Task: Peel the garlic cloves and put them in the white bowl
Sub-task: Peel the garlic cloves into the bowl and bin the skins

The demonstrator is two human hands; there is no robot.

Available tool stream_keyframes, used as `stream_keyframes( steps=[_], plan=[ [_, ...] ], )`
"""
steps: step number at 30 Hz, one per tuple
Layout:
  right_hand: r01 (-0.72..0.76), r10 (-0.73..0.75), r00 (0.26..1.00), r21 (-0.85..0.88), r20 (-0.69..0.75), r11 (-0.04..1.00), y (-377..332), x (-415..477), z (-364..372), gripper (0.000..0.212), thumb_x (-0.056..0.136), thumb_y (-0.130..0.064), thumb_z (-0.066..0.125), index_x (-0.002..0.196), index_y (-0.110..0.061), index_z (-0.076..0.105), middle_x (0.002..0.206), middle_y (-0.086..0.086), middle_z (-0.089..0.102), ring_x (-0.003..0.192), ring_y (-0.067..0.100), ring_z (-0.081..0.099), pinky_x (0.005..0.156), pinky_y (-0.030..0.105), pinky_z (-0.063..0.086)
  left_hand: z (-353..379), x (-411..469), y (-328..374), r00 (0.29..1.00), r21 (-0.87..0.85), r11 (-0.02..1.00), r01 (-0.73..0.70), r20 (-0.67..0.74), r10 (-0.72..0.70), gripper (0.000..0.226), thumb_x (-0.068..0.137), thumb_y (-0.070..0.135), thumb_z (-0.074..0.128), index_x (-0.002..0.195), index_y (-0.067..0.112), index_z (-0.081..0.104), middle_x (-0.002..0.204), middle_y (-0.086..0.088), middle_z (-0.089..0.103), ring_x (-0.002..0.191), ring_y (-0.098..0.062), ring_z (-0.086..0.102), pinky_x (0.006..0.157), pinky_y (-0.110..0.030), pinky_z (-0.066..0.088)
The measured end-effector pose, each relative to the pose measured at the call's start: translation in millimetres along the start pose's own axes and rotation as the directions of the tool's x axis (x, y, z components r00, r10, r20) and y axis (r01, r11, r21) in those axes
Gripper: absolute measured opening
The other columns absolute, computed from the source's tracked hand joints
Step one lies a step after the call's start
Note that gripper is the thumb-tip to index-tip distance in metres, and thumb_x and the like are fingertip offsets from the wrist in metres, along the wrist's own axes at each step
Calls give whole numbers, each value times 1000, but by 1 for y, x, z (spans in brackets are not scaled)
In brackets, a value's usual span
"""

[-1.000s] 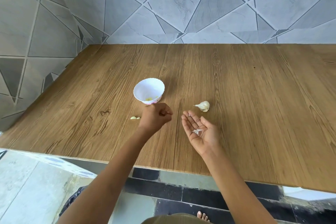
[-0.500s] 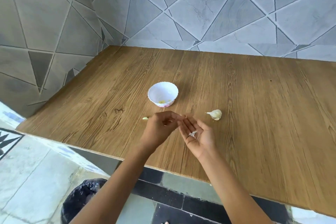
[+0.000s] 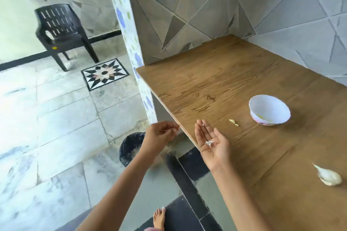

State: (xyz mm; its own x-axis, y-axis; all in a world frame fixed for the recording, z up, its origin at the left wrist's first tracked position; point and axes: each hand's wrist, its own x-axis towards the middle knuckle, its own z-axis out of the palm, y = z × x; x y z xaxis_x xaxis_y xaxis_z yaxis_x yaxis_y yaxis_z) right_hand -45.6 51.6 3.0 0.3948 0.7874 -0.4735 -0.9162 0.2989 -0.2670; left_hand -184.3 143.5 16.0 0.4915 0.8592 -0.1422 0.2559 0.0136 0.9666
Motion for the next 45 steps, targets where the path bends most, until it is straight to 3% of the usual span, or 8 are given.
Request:
stream_keyframes(
  steps=[12,24,28,35,37,40,43,45],
  plan=[
    [-269,262,963,-150,-66,951,179,157,63,30,100,-12,37,99,5,61,93,18,69,80,22,71,75,30,58,-166,84,-93,950,-142,975,172,-238,-203,22,87,-5,59,82,12,71,82,-11,70,73,-17,62,64,-18,50],
    [-429,265,864,-351,-428,832,346,432,-37,32,103,-13,35,97,6,59,78,14,72,88,24,62,66,25,59,-233,277,-369,864,71,874,480,-208,-458,27,89,5,57,80,29,66,81,2,68,72,-16,59,76,-36,50],
    [-502,253,817,-425,-518,753,386,516,-117,35,103,-16,34,119,9,52,101,18,64,94,23,60,82,28,54,-218,325,-480,861,244,826,508,-125,-493,20,88,9,56,92,22,70,84,6,67,76,-11,60,74,-26,48],
    [-677,220,687,-502,-692,538,433,603,-244,52,104,-32,28,139,6,36,143,19,42,132,28,40,100,33,37,-176,352,-625,846,186,825,534,-127,-519,20,89,11,57,104,18,69,91,7,66,69,-10,57,61,-9,40],
    [-715,248,660,-490,-709,499,433,609,-261,59,102,-44,26,143,-2,34,144,14,41,128,25,42,89,33,39,-166,349,-639,842,118,836,536,-136,-522,22,91,13,57,110,18,68,103,13,62,94,-6,58,77,-8,39],
    [-740,281,626,-439,-728,511,430,610,-273,65,98,-55,28,141,-7,38,120,11,54,90,22,54,71,32,43,-152,342,-632,897,-13,912,411,-170,-407,28,95,21,51,120,24,61,120,18,56,115,8,49,102,-14,35],
    [-745,372,596,-318,-712,586,430,609,-273,66,97,-56,30,138,-6,42,132,14,52,122,30,50,107,43,35,-128,338,-619,970,-205,950,237,-3,-243,38,95,24,38,132,32,47,142,10,46,135,4,32,113,-14,20],
    [-741,404,606,-303,-685,599,430,603,-259,67,97,-54,29,140,-4,40,138,16,47,135,31,38,114,43,25,-117,339,-648,956,-62,960,273,127,-264,38,99,38,32,137,40,37,153,4,31,145,-6,16,120,-27,7]
  ],
)
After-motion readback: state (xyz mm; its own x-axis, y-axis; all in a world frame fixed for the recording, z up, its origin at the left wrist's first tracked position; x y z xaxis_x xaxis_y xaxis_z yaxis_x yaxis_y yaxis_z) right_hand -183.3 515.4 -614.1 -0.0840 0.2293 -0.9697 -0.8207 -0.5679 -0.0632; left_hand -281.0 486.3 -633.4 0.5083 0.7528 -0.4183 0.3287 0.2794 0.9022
